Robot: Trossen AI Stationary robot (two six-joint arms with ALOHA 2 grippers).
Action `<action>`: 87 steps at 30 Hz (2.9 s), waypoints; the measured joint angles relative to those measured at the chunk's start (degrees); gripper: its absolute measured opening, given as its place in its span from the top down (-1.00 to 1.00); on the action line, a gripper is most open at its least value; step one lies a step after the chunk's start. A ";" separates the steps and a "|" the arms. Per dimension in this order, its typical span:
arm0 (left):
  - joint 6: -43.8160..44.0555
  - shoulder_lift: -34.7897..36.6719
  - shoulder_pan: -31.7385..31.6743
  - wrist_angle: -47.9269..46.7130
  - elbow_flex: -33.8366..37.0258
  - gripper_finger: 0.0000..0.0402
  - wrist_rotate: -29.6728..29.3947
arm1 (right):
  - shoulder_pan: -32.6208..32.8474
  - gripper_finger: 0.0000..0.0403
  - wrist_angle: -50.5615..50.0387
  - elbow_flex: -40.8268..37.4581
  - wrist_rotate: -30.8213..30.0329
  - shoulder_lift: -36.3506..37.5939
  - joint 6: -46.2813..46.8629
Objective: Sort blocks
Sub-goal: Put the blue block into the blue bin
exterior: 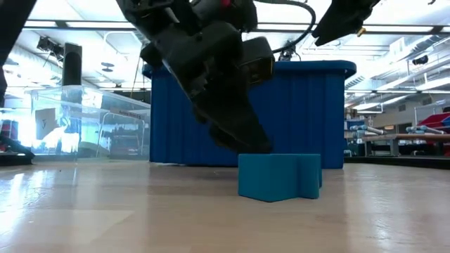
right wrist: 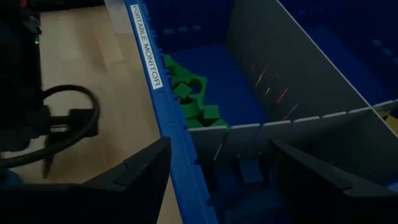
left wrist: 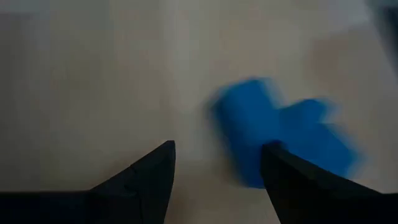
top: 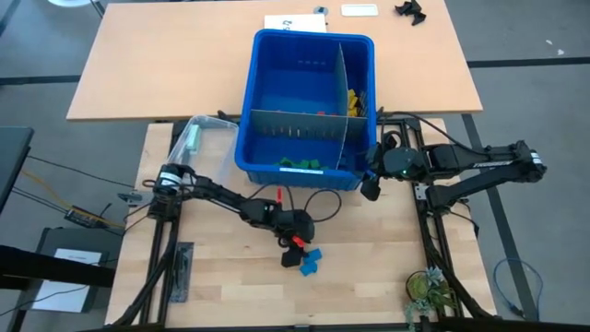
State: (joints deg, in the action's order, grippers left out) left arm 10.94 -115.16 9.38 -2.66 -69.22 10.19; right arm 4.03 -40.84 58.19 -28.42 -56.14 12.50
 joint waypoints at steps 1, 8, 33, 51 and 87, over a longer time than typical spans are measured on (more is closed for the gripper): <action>0.01 0.10 -0.45 -1.42 -0.21 -0.18 -2.09 | 0.00 -0.32 0.04 0.00 0.00 0.00 0.01; -0.95 -0.06 -3.65 -16.66 -5.13 -0.18 -14.98 | 0.00 -0.33 -0.23 0.00 0.02 -0.01 0.06; -24.30 -3.58 -0.34 -0.41 -11.14 -0.15 -1.91 | -0.04 -0.28 -0.12 -0.13 0.10 0.00 0.96; -22.77 -9.85 -3.00 8.01 -11.18 -0.14 10.02 | 0.11 -0.25 1.65 -3.58 0.00 -1.12 1.74; -19.26 -8.00 -4.67 7.41 -11.21 0.29 1.94 | 0.15 -0.23 1.97 -3.58 1.94 -1.05 0.85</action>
State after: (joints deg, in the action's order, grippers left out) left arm -8.32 -123.16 4.71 4.75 -80.42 12.13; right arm 4.19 -38.87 54.61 -26.49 -57.19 13.34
